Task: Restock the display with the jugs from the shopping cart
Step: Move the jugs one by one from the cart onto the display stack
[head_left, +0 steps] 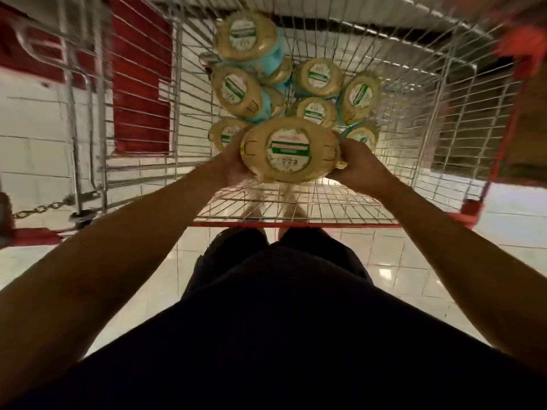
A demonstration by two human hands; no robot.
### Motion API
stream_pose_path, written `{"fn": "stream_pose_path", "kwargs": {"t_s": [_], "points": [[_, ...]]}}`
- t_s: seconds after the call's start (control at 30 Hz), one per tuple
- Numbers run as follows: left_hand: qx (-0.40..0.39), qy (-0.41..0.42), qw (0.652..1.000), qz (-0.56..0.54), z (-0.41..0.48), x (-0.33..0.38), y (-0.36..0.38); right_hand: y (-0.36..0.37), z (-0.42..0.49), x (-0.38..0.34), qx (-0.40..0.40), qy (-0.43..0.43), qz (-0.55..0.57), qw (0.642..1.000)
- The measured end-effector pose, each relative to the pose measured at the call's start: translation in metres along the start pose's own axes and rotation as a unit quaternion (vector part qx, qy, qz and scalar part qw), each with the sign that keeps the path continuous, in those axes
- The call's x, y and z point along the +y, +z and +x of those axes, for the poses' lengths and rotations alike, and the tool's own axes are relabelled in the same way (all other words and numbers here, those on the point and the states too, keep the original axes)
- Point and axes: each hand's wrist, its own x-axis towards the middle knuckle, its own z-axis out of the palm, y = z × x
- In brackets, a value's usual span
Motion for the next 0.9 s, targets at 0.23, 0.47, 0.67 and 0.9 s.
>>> {"fn": "stream_pose_path", "kwargs": {"t_s": [0.23,0.47,0.67,0.9], "points": [[-0.038,0.062,0.997,-0.012,-0.058,0.033,0.023,-0.006,-0.043,-0.071,0.120,-0.047,0.114,0.985],[-0.057,0.091,0.986,0.123,-0.136,0.045,0.080,-0.003,-0.116,-0.129,0.275,-0.082,0.304,0.908],[-0.073,0.143,0.961,0.226,-0.161,0.011,0.140,-0.003,-0.191,-0.133,0.377,-0.109,0.375,0.840],[-0.107,0.116,0.905,0.395,-0.174,-0.084,0.231,-0.003,-0.307,-0.078,0.518,-0.089,0.394,0.754]]}}
